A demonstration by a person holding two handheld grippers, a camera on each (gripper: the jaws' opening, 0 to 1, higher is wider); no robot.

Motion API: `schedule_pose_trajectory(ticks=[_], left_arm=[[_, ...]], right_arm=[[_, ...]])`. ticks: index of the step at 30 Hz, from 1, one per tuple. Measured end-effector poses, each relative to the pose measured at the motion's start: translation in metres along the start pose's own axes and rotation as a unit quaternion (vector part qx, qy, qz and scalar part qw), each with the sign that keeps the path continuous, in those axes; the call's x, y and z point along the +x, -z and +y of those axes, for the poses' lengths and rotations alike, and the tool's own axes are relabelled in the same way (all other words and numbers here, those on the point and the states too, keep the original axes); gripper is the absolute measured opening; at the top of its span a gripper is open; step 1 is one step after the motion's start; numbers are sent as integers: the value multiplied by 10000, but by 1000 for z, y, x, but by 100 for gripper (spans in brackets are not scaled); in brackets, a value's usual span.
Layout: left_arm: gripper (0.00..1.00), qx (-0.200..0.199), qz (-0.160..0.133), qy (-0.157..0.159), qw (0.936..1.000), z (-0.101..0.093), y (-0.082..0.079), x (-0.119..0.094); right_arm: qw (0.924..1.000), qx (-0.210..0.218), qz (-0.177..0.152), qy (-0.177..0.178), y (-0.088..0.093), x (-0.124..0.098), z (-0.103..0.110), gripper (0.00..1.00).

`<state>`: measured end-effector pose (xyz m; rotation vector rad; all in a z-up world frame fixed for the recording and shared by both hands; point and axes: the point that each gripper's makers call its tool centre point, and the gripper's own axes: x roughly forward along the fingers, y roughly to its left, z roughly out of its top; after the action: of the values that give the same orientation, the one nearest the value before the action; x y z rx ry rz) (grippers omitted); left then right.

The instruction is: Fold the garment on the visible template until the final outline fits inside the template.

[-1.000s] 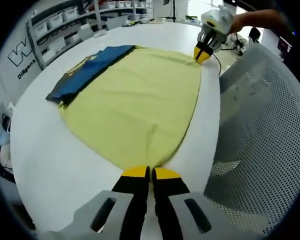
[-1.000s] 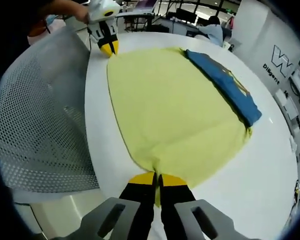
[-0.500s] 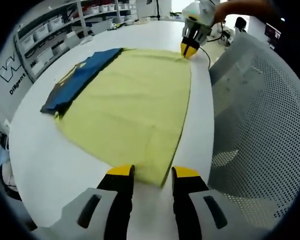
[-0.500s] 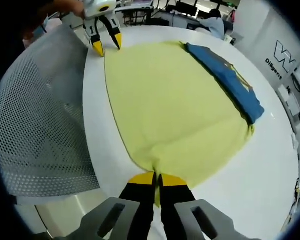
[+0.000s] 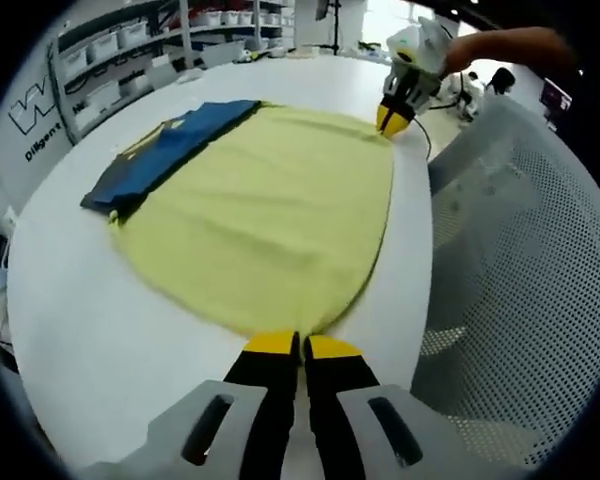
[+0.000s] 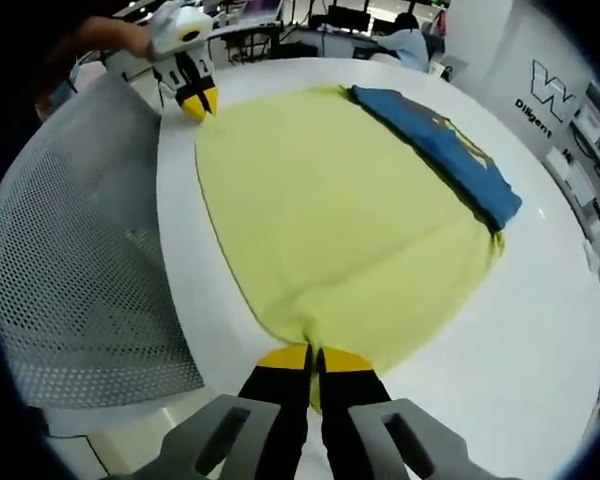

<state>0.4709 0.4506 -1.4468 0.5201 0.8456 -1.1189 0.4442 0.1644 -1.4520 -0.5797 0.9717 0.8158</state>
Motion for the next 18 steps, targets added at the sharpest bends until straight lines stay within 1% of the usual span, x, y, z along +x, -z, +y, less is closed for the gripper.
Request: schedule_pose_trajectory(ticks=[2, 5, 7, 11, 15, 18], left_arm=[[1, 40, -14, -1, 10000, -1, 0, 0], [1, -38, -14, -4, 10000, -1, 0, -1], [1, -122, 35, -5, 9999, -2, 1, -1], [1, -235, 156, 33, 9996, -3, 3, -4], [1, -273, 166, 92, 9994, -5, 7, -6], [1, -271, 248, 89, 9993, -4, 9, -8]], right_arm=[[10000, -35, -41, -24, 0, 0, 1, 0], [9998, 51, -119, -157, 1, -1, 3, 0], [9995, 189, -182, -192, 2, -3, 5, 0], [9989, 191, -303, -296, -1, -10, 9, 0], [9985, 214, -322, -390, -4, -15, 11, 0], [9984, 84, -281, -486, -4, -17, 15, 0]])
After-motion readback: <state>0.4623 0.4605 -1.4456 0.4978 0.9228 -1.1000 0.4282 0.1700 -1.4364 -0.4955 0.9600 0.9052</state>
